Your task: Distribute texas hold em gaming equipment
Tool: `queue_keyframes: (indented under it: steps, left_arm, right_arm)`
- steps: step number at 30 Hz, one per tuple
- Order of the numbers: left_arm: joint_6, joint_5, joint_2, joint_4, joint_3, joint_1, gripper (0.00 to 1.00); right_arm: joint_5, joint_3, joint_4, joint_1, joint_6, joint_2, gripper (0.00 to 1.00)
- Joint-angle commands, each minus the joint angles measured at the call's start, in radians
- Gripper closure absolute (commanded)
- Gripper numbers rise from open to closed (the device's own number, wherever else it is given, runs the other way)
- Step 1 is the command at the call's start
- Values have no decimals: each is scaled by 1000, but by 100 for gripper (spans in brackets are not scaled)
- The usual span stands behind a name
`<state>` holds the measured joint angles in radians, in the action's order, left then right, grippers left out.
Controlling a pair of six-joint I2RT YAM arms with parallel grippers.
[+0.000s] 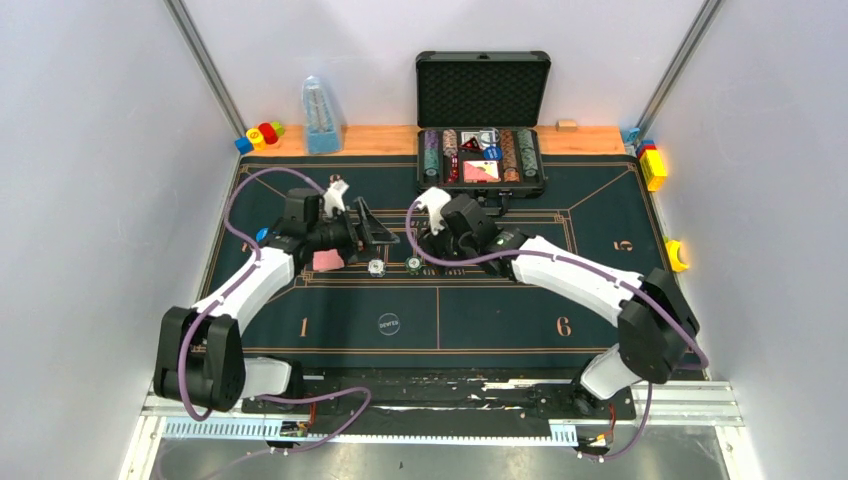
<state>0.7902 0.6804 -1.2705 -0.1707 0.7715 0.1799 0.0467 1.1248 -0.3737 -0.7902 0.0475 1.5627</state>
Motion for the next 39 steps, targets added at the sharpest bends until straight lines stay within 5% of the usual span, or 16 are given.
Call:
queue_keyframes:
  steps: [1,7,16,18,21,23,25,28,33,39]
  left_arm:
    - [10,163,-38,129,21,81,6]
    - [10,200,-80,187,-6,156,15]
    - [16,247,-119,216,-32,207,46]
    - [27,266,-122,232,-36,213,55]
    - [68,292,-130,304,-46,215,87]
    - [98,301,-133,342,-50,216,100]
    - [134,287,-136,382,-60,215,100]
    - [187,259,-162,436,-53,207,100]
    - [134,171,-275,387,106,85,100]
    - [139,87,-591,397,404,-92,100]
  right_arm:
    - [-216,10,19,-56,-131,-66,70]
    - [-300,28,15,-78,-175,-105,70]
    - [-283,57,15,-80,-179,-100,70]
    - [-281,63,15,-80,-180,-95,70]
    - [-271,71,16,-80,-182,-86,69]
    - [-256,75,19,-80,-178,-78,58]
    - [-209,77,26,-80,-166,-75,41]
    - [-100,69,42,-80,-139,-90,2]
    - [68,-47,147,-60,-71,-218,0]
    - [95,-256,306,98,109,-428,0]
